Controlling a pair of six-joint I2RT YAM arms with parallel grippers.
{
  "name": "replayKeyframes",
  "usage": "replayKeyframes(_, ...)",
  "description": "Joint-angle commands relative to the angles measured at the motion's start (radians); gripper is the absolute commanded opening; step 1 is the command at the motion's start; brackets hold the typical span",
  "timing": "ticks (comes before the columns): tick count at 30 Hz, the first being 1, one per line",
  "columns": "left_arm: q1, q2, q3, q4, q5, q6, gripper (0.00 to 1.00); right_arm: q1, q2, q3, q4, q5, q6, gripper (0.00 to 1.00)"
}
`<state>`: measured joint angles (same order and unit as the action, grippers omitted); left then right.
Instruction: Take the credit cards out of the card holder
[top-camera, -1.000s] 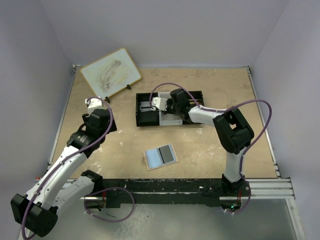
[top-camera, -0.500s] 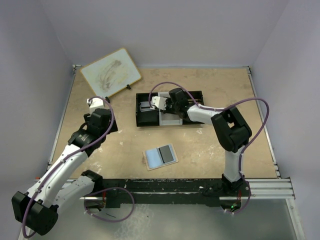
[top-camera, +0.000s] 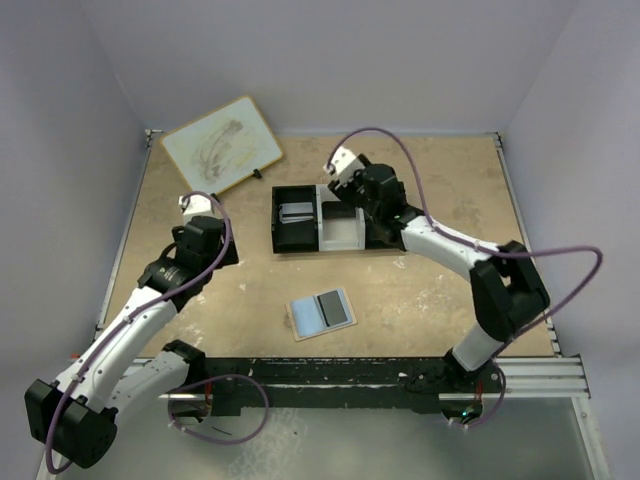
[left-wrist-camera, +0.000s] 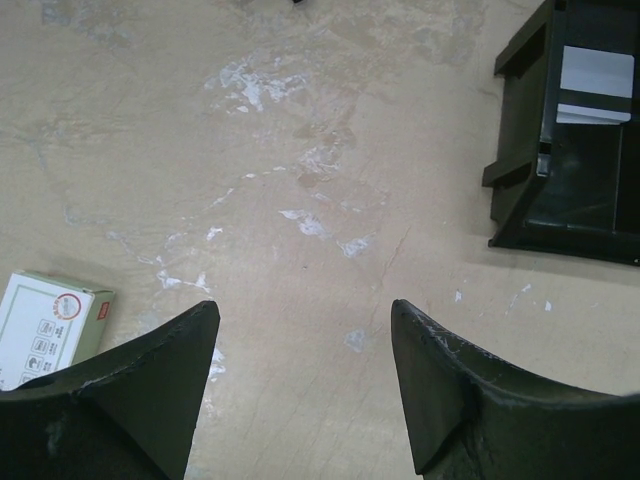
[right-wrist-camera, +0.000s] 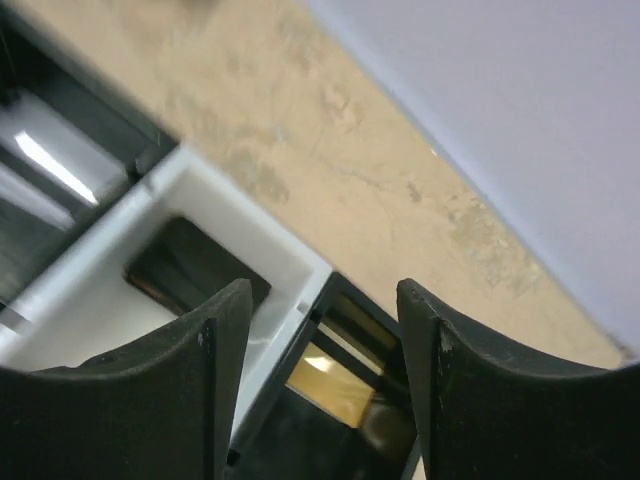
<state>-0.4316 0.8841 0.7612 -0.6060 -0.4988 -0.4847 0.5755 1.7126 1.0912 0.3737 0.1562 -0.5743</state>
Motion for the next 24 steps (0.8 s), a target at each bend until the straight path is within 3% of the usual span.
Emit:
replayKeyframes(1, 0.006, 0.011, 0.016, 0.065, 0.095, 0.038, 0.68, -0.012, -0.152, 0.046, -0.166, 0.064, 0.642, 0.64)
replayKeyframes(3, 0.006, 0.021, 0.013, 0.077, 0.146, 0.041, 0.68, -0.014, -0.179, 0.044, -0.297, -0.064, 0.803, 0.51)
replayKeyframes(4, 0.006, 0.024, 0.008, 0.088, 0.182, 0.044, 0.68, -0.015, -0.215, -0.016, -0.287, -0.136, 0.869, 0.50)
replayKeyframes(8, 0.005, 0.072, -0.029, 0.177, 0.398, 0.003, 0.68, -0.010, -0.427, -0.373, -0.112, -0.362, 1.103, 0.60)
replayKeyframes(11, 0.004, 0.130, -0.072, 0.311, 0.536, -0.114, 0.68, 0.009, -0.536, -0.531, -0.011, -0.490, 1.243, 0.59)
replayKeyframes(14, -0.030, 0.189, -0.112, 0.447, 0.539, -0.180, 0.68, 0.072, -0.591, -0.599, -0.030, -0.499, 1.314, 0.59)
replayKeyframes(19, -0.202, 0.332, -0.047, 0.443, 0.435, -0.168, 0.68, 0.175, -0.658, -0.743, -0.053, -0.447, 1.466, 0.59)
replayKeyframes(24, -0.237, 0.424, -0.094, 0.560, 0.511, -0.184, 0.66, 0.195, -0.719, -0.889, 0.006, -0.447, 1.552, 0.60)
